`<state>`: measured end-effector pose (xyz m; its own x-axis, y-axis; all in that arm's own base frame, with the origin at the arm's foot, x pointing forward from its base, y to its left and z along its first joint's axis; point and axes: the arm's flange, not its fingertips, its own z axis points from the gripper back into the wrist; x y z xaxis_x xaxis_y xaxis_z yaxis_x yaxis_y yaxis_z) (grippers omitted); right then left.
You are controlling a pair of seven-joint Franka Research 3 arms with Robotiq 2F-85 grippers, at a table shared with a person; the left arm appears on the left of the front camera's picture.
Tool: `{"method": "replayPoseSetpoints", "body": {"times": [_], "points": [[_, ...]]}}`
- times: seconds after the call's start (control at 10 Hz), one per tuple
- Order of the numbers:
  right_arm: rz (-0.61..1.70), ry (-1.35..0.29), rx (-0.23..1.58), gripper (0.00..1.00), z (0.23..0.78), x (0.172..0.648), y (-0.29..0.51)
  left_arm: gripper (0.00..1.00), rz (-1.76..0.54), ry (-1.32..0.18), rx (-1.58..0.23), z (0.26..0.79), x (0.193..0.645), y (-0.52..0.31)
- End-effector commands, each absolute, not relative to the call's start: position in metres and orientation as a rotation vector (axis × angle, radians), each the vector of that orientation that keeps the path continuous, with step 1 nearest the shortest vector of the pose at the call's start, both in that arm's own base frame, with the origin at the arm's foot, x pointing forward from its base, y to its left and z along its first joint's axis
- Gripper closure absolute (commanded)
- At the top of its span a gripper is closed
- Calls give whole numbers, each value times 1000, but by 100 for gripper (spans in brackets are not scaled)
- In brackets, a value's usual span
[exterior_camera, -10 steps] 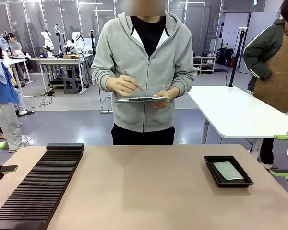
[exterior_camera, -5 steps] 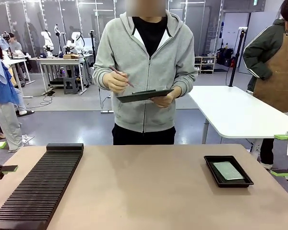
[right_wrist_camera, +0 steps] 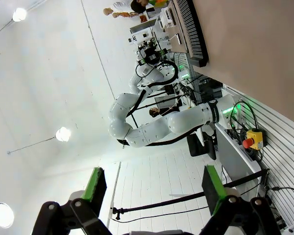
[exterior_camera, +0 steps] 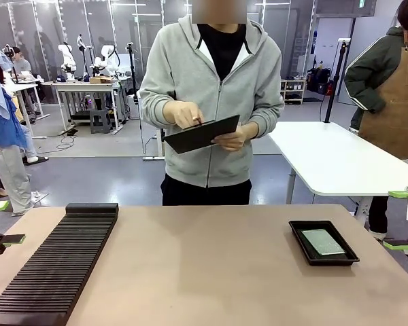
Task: Inspect the PCB.
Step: Place the Blank PCB in the ESD tray.
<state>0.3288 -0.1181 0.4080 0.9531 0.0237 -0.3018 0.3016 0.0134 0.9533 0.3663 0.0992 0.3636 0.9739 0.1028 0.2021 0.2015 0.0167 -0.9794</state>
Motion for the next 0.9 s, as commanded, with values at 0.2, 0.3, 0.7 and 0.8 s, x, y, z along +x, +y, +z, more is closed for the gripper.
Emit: {"method": "replayPoseSetpoints", "body": {"times": [0.2, 0.3, 0.7, 0.8], "points": [[-222, 260, 1544, 0, 411, 328, -118, 0, -78, -242, -1556, 364, 366, 100], [-222, 260, 1544, 0, 411, 328, -118, 0, -78, -242, -1556, 364, 366, 100], [-222, 260, 1544, 0, 411, 328, -118, 0, -78, -242, -1556, 364, 366, 100], [-222, 260, 1544, 0, 411, 328, -118, 0, -78, -242, -1556, 364, 366, 100]]}}
